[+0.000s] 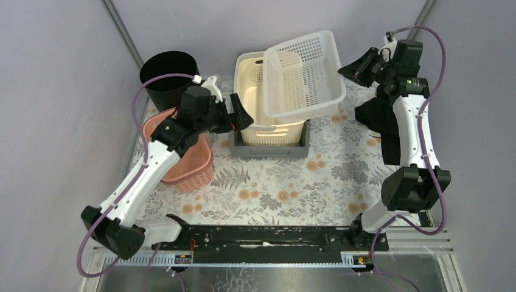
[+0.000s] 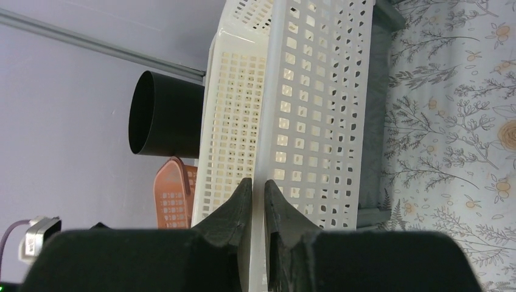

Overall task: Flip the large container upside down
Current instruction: Pick up the container from the container.

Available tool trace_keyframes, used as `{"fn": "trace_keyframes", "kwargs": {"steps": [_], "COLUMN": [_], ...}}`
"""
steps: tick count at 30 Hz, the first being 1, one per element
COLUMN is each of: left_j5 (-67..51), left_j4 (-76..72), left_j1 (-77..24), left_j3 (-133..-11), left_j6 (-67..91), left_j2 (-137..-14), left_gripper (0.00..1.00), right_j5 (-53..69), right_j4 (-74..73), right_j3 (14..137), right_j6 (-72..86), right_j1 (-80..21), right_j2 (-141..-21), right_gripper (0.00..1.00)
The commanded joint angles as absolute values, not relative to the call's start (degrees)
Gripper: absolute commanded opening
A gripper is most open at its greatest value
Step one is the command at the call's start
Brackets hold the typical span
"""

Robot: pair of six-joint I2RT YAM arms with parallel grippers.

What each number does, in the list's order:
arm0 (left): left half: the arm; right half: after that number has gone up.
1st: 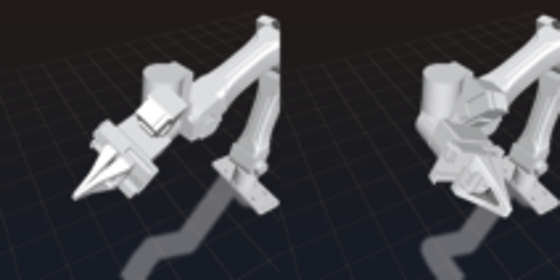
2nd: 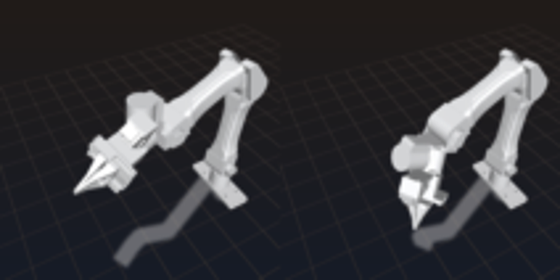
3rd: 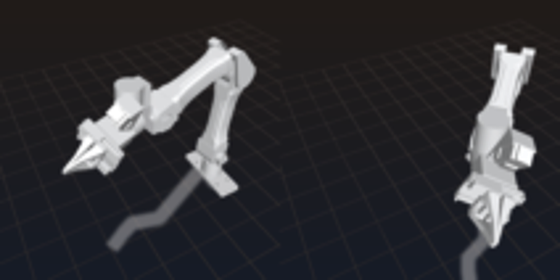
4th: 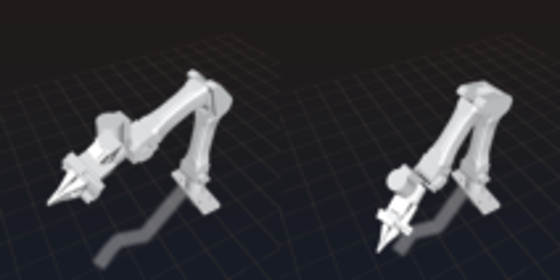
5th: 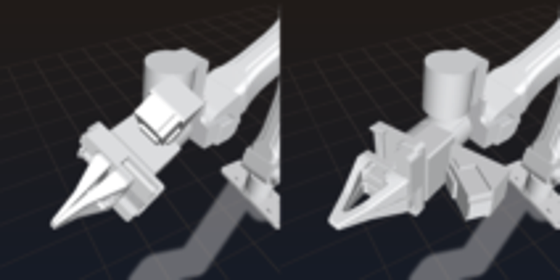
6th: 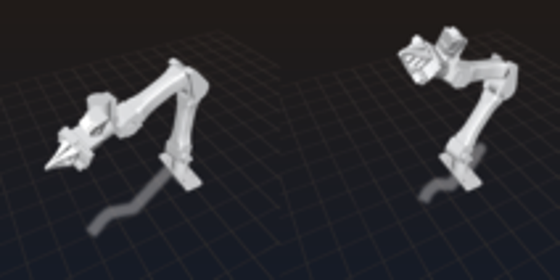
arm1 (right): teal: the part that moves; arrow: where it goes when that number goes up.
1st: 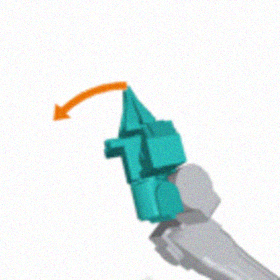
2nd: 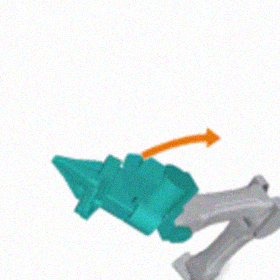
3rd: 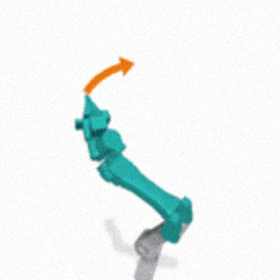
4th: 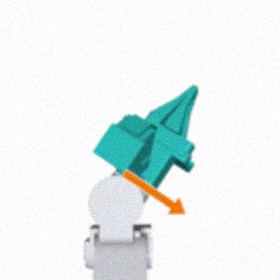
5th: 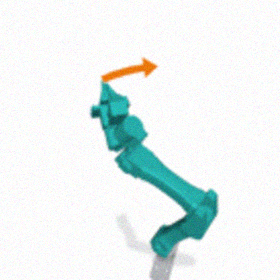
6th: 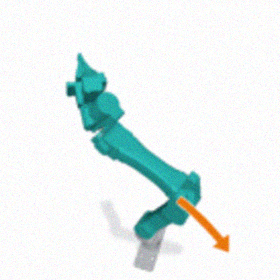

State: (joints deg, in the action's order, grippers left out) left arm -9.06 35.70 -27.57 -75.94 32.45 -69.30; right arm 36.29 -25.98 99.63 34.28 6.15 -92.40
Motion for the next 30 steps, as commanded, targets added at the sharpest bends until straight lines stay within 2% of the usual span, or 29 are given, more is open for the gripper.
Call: {"fn": "trace_keyframes", "kwargs": {"steps": [1, 9, 15, 25, 30], "left_j5": [-11.4, -11.6, -18.7, -21.4, -17.2], "left_j4": [27.6, 25.3, 16.0, 17.6, 24.3], "left_j1": [-26.3, -24.6, -22.3, -22.5, -24.1], "left_j3": [-78.8, -86.0, -84.3, -91.9, -96.6], "left_j6": [33.2, 34.3, 39.7, 40.3, 36.1], "left_j2": [-74.6, -90.0, -90.8, -99.2, -101.7], "left_gripper": [1.0, 0.99, 1.0, 1.0, 0.95], "right_j5": [38.2, 40.4, 42.4, 43.8, 44.2], "right_j4": [-23.6, -21.7, -19.8, -18.4, -19.2], "right_j3": [99.8, 97.2, 92.5, 90.3, 91.9], "right_j6": [33.8, 34.9, 35.3, 35.4, 35.4], "right_j1": [7.6, 7.8, 7.8, 7.8, 7.8], "right_j2": [-88.2, -88.9, -89.3, -90.2, -90.5], "right_gripper": [0.0, 0.0, 0.0, 0.0, 0.0]}}
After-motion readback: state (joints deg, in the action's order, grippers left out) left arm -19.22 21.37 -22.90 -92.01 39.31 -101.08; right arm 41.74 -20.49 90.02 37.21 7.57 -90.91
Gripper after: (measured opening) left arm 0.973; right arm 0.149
